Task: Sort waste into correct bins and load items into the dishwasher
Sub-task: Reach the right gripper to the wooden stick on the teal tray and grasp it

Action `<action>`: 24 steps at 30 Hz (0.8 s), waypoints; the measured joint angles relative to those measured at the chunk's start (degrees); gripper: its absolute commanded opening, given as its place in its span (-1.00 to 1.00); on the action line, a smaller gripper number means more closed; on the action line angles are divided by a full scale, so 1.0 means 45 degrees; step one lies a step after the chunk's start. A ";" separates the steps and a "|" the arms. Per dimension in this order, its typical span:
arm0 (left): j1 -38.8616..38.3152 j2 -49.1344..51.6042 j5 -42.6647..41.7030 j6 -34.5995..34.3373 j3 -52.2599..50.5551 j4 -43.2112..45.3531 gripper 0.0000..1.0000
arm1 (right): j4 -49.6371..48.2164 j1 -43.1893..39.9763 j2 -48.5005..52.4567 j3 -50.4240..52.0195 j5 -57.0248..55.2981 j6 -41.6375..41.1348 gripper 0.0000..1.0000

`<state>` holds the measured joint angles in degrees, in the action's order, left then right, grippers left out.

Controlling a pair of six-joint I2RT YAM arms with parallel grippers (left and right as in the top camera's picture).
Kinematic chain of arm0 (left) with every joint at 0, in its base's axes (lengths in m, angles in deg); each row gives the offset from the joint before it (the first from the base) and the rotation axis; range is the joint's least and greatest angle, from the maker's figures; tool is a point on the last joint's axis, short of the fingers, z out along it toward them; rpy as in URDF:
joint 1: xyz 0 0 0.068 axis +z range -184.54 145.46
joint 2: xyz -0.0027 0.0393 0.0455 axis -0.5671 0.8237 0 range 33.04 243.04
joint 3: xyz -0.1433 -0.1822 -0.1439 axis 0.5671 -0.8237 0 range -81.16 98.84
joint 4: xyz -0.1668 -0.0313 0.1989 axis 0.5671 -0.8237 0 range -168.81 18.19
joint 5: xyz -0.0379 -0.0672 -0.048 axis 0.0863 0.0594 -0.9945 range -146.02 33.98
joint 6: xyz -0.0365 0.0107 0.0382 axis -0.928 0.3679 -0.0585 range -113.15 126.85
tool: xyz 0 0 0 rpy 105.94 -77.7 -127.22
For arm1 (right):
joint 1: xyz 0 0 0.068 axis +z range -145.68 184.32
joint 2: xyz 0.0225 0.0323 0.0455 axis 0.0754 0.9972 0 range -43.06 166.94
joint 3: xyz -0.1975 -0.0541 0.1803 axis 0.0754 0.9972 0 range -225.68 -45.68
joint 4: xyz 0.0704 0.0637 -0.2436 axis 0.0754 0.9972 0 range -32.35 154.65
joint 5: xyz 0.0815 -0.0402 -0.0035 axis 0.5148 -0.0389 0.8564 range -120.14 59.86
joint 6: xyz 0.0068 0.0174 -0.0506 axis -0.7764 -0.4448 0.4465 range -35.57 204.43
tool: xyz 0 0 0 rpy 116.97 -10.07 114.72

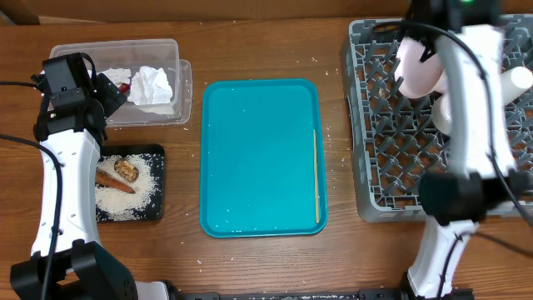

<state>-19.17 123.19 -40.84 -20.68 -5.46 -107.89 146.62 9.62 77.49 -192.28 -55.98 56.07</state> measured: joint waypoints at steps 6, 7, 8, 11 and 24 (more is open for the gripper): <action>0.0000 0.0000 0.0005 0.0000 0.0000 0.0000 0.99 | 0.0296 0.0102 -0.1967 -0.0534 0.6101 0.2351 1.00; 0.0000 0.0000 0.0000 0.0000 0.0000 0.0000 1.00 | 0.0539 0.0209 -0.2006 -0.0520 0.6756 0.2637 1.00; 0.0000 0.0000 0.0005 0.0000 0.0000 0.0000 0.99 | 0.0753 0.0355 -0.1972 -0.0432 0.7223 0.2871 1.00; 0.0000 0.0000 0.0000 0.0000 0.0000 0.0000 1.00 | 0.1209 0.0996 -0.1520 0.0403 0.8233 0.3424 0.94; 0.0000 0.0000 0.0005 0.0000 0.0000 0.0005 1.00 | -0.1273 0.4750 -0.0097 0.7956 0.8665 0.3254 0.77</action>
<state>-19.17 123.19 -40.82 -20.68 -5.46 -107.87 140.90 31.00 77.05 -156.48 -16.99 70.72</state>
